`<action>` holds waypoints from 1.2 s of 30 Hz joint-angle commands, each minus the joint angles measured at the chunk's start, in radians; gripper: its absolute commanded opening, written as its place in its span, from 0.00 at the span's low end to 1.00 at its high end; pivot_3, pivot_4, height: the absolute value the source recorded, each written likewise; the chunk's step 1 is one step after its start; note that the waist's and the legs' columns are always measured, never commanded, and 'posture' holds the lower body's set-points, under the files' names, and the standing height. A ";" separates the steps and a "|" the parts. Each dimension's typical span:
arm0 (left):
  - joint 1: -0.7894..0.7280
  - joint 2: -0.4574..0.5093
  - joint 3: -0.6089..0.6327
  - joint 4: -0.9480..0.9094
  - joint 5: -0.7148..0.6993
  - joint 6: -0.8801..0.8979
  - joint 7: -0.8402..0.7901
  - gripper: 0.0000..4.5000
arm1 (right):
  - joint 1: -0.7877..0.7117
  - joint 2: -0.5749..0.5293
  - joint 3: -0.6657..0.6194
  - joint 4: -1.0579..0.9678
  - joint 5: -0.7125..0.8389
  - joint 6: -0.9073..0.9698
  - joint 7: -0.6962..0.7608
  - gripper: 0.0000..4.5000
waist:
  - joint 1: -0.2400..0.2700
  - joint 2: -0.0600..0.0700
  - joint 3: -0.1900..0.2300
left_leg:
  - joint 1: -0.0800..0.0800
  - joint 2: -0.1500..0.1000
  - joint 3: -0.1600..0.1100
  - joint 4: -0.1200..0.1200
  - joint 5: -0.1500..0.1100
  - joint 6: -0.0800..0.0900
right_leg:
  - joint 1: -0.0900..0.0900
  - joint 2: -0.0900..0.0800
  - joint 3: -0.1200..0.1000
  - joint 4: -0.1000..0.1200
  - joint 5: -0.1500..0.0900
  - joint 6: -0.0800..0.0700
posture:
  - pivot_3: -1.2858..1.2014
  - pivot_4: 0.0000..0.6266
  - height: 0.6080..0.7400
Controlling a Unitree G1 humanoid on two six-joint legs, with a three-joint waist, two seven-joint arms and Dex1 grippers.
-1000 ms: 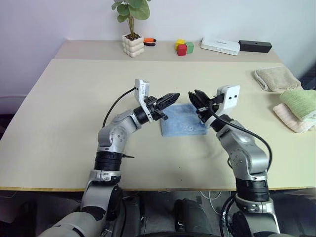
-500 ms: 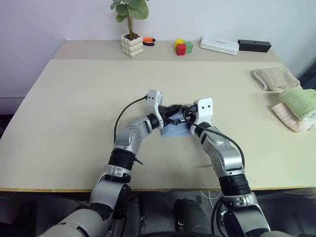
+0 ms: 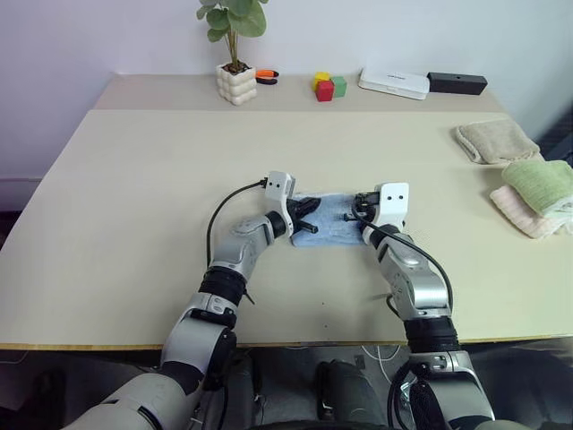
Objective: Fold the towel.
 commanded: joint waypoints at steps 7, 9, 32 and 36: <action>0.035 0.040 0.050 -0.124 -0.066 0.010 -0.081 0.40 | -0.003 -0.002 -0.051 -0.036 0.047 0.013 0.046 0.65 | -0.015 0.000 0.000 | 0.000 0.000 0.000 -0.001 0.000 0.000 | -0.001 0.000 0.000 0.001 0.000 0.000 | 0.52 0.24 0.96; 0.040 0.058 0.037 -0.171 -0.057 -0.001 -0.097 0.62 | -0.016 -0.028 -0.061 -0.068 0.066 0.039 0.079 0.88 | -0.014 0.000 0.000 | 0.000 0.000 0.000 -0.002 0.000 0.000 | -0.001 0.000 0.000 0.001 0.000 0.000 | 0.52 0.24 0.96; 0.192 0.467 0.102 -0.489 -0.242 -0.001 -0.668 0.99 | -0.073 -0.222 -0.198 -0.284 0.552 0.726 0.252 1.00 | -0.009 0.003 0.002 | -0.001 0.001 0.001 -0.004 0.000 0.000 | -0.004 0.001 0.001 0.000 0.000 0.000 | 0.52 0.24 0.96; 0.206 0.558 0.123 -0.483 -0.232 -0.043 -0.731 0.99 | -0.055 -0.248 -0.109 -0.273 0.475 0.698 0.259 1.00 | -0.008 0.003 0.002 | -0.002 0.001 0.001 -0.003 0.000 0.000 | -0.004 0.000 0.001 0.000 0.000 -0.001 | 0.52 0.24 0.96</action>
